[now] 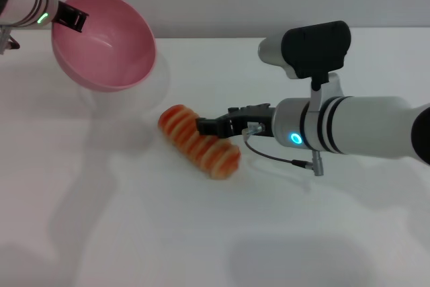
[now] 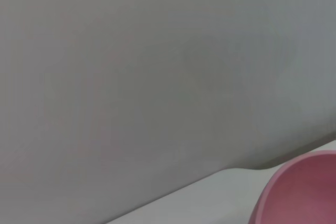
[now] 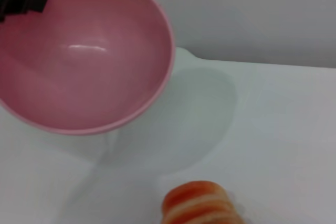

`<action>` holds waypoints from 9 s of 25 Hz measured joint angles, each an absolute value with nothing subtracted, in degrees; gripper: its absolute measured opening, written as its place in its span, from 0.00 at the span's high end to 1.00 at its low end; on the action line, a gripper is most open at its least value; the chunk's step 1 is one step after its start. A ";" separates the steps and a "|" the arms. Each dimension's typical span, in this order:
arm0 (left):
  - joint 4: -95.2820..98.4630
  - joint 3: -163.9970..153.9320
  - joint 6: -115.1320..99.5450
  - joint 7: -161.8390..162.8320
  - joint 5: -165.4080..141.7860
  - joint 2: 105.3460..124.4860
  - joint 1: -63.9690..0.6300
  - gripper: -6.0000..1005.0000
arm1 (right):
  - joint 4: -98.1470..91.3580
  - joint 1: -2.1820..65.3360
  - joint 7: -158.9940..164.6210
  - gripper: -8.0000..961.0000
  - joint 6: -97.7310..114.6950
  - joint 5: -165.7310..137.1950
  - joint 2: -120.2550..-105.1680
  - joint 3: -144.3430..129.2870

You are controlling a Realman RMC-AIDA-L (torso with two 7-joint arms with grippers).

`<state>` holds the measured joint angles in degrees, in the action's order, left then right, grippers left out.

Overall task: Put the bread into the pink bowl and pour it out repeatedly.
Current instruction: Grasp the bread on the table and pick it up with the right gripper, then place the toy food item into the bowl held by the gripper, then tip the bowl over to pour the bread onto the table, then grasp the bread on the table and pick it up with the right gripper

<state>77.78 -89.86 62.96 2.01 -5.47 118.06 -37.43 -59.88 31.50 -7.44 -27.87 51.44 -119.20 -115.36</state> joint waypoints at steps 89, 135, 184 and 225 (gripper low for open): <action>79.01 -104.25 59.39 2.66 6.94 118.44 -37.00 0.95 | -82.69 22.15 -1.62 0.56 -30.70 31.95 -118.93 -113.09; 84.57 -128.78 72.58 -4.77 -8.39 119.09 -47.91 0.95 | -92.75 1.77 0.61 0.33 -23.89 2.35 -119.37 -99.68; 78.57 -99.23 67.84 -0.68 8.62 118.22 -41.06 0.95 | -85.38 13.53 17.12 0.33 -48.78 10.35 -119.02 -112.58; 77.42 -99.65 66.28 -1.76 8.69 118.30 -40.74 0.94 | -94.05 13.33 14.61 0.64 -49.47 6.08 -118.77 -114.08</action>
<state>77.42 -99.65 66.28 -1.76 8.69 118.30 -40.74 -94.05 13.33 14.61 -49.47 6.08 -118.77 -114.08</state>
